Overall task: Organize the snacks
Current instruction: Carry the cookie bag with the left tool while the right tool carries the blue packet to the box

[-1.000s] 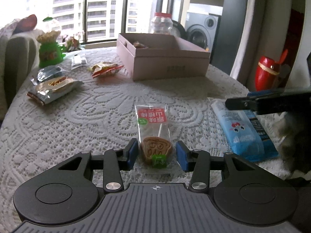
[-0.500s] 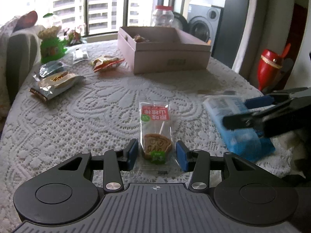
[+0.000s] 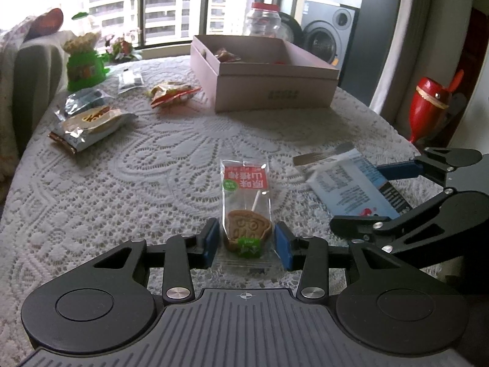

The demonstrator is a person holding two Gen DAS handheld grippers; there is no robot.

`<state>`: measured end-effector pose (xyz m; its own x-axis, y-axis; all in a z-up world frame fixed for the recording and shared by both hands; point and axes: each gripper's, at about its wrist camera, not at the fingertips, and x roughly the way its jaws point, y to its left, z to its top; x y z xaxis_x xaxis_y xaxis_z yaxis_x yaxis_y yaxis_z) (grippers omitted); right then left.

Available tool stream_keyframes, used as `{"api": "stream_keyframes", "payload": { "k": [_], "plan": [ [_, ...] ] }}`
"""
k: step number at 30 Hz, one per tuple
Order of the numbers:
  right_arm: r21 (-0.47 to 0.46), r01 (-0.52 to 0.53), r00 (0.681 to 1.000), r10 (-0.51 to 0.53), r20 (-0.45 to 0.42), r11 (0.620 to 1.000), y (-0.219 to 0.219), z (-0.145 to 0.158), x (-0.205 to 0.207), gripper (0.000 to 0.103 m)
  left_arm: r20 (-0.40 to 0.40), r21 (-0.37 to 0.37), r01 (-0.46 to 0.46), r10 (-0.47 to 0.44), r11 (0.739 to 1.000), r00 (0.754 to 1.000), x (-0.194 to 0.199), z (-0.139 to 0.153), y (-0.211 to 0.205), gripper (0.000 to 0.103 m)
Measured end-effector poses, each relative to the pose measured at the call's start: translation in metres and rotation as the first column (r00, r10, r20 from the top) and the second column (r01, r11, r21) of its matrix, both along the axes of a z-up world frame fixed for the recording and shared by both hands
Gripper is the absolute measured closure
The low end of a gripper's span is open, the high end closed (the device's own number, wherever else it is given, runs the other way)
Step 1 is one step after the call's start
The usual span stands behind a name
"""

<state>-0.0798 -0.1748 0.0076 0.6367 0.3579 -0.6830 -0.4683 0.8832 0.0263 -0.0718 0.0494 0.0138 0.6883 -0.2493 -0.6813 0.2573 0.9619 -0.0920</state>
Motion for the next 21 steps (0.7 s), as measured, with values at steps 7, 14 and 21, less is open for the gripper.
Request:
{"api": "stream_keyframes", "payload": {
  "k": [7, 14, 21],
  "plan": [
    [-0.013, -0.019, 0.999, 0.02, 0.047, 1.0, -0.004, 0.004, -0.007, 0.017, 0.006, 0.002, -0.003, 0.003, 1.0, 1.0, -0.001, 0.0, -0.001, 0.058],
    [0.025, 0.001, 0.996, -0.003, 0.094, 1.0, -0.015, 0.017, -0.006, 0.019, 0.006, -0.019, -0.006, 0.006, 1.0, 1.0, 0.004, 0.003, -0.001, 0.06],
    [0.042, 0.042, 0.993, -0.046, 0.112, 0.998, -0.028, 0.026, 0.006, 0.019, 0.035, -0.001, 0.016, -0.016, 1.0, 0.999, 0.006, 0.013, -0.009, 0.06]
  ]
}}
